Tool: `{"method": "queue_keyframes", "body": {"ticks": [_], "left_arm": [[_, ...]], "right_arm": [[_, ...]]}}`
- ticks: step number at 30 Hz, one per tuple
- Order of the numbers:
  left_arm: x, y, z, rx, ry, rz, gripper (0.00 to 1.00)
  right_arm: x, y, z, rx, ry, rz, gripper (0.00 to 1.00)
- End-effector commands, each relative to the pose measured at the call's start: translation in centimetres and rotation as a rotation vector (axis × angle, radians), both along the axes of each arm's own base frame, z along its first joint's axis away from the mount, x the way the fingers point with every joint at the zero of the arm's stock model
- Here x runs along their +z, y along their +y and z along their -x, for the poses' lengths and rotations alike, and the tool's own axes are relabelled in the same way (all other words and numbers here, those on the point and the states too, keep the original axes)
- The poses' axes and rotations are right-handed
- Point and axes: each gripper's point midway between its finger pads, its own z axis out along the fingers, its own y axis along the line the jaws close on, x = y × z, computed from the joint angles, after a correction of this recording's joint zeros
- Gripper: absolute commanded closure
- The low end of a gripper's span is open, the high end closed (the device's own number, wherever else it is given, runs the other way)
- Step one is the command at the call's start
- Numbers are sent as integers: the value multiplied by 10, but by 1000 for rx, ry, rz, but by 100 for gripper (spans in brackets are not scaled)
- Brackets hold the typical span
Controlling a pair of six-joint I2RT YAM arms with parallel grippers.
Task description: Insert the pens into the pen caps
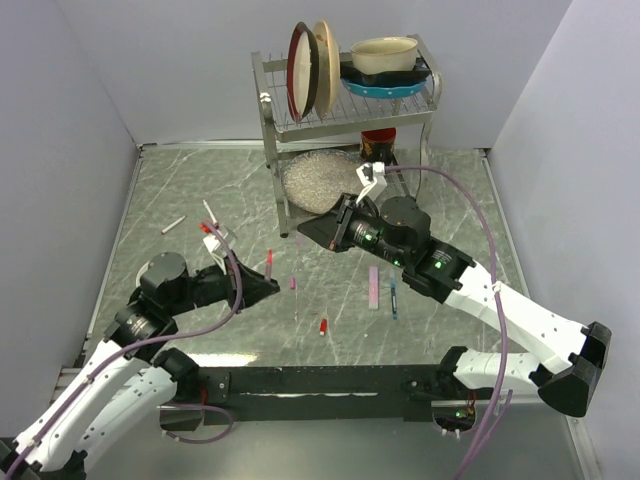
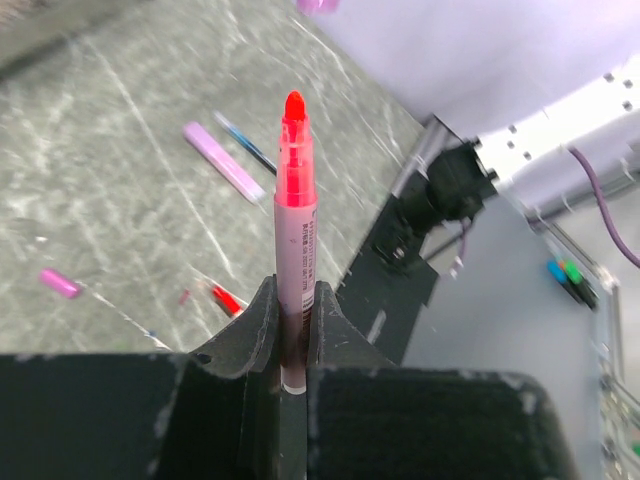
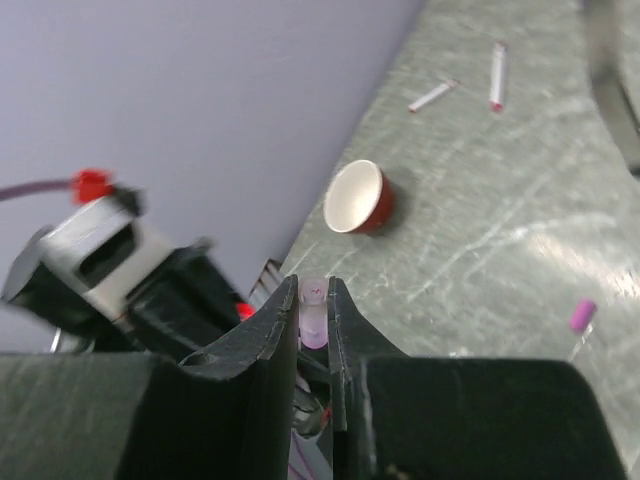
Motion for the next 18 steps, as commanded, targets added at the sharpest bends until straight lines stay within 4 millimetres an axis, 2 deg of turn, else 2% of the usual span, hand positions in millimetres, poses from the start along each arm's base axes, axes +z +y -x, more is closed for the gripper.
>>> {"method": "queue_keyframes", "body": {"ticks": [1,6,13,18], "left_arm": [[10,-11,14,-135,-50,37,99],[7,-14,17,-166,-32,34,99],[6,-15,17,-173,-31,34,99],[6,-15,18,-176,-30,34,99]], "right_arm": [[53,15,22,172,-247,-66,100],[61,22,36,242,-318,-67,100],[52,32,35,256,-302,-57,100],[55,35,34,253,-298,-64,100]]}}
